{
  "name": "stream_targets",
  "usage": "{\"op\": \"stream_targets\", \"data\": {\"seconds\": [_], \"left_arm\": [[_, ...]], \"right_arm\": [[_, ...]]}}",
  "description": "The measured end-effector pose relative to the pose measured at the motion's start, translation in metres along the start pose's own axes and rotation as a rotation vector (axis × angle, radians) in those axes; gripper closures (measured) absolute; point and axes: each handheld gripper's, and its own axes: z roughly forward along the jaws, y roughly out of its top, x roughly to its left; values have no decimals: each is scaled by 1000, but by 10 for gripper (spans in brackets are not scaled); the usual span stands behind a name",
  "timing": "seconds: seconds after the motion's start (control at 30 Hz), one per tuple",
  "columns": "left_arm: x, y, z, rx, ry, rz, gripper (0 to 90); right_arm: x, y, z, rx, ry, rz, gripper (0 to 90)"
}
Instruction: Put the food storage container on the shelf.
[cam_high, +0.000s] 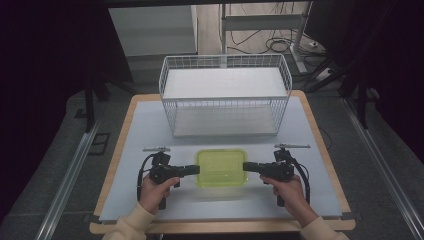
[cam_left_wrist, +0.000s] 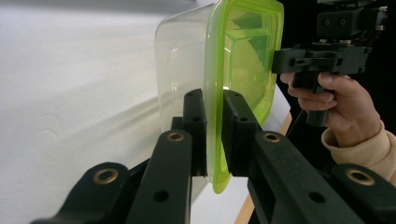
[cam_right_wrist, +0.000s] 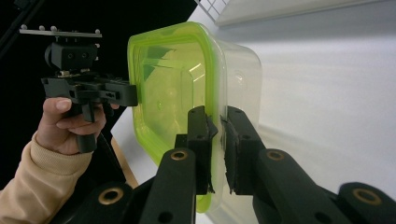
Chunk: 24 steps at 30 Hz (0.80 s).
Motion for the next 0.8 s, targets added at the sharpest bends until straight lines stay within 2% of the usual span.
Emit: {"op": "stream_targets", "data": {"seconds": [0.33, 0.5, 0.8], "left_arm": [[-8, 15, -5, -27, -3, 20, 818], [-15, 29, -10, -43, -15, 33, 818], [-27, 55, -18, -63, -1, 70, 819]], "right_arm": [[8, 13, -5, -31, -2, -26, 818], [18, 28, -11, -42, -11, -59, 818], [34, 56, -20, -64, -24, -86, 818]]}}
